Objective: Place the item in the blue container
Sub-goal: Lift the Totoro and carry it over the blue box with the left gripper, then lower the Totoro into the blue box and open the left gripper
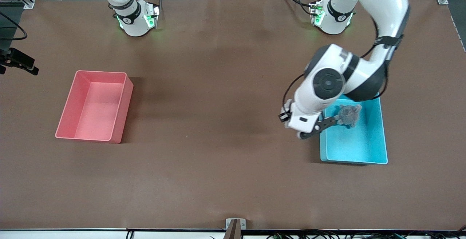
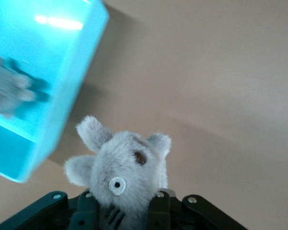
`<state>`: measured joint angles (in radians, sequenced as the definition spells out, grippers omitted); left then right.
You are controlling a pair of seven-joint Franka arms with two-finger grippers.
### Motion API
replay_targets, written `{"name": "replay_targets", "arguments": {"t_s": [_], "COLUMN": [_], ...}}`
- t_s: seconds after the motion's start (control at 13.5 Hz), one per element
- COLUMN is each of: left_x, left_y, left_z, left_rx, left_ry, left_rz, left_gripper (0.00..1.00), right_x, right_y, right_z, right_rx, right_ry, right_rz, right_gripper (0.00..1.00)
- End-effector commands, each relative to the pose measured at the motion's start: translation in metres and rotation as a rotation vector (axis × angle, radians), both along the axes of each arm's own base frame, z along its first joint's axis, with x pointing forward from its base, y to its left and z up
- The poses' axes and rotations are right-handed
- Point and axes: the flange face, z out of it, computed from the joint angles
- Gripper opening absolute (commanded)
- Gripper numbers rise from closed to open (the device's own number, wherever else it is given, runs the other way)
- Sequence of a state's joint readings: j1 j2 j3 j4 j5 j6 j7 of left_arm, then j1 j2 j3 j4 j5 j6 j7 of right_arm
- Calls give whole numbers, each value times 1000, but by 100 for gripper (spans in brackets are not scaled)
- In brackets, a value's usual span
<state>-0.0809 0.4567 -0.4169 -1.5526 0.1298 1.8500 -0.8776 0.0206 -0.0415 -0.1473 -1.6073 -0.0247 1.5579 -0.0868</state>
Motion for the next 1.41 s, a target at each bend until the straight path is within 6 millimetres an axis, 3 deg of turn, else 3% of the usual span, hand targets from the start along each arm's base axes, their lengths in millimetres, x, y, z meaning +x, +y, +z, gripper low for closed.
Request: {"name": "replay_targets", "arguments": {"t_s": [0.0,0.3,0.52,0.81,1.18,1.33], "left_x": [-12,13,36,46,50,51], "left_y": [58,169,222,249,256,256], "left_z": [-1,-19,-49,-96,-145,-150], "left_rx": [22,25,35,69,39,31], "left_ry": [26,27,-25,-35,-62,-73], "left_rz": [-117,-297,-379,-416,-423,-422], "left_gripper": [9,9,10,10,15,17], "right_x": [-9,-9,-9,-9,-8,-10], "right_y": [-5,0,-1,0,10,10], "right_z": [2,1,1,1,1,3], "right_rx": [2,5,22,26,31,33], "right_ry": [-8,-4,-3,-2,-2,-5], "right_rz": [0,8,3,5,22,22], "right_gripper": [100,100,100,100,100,100]}}
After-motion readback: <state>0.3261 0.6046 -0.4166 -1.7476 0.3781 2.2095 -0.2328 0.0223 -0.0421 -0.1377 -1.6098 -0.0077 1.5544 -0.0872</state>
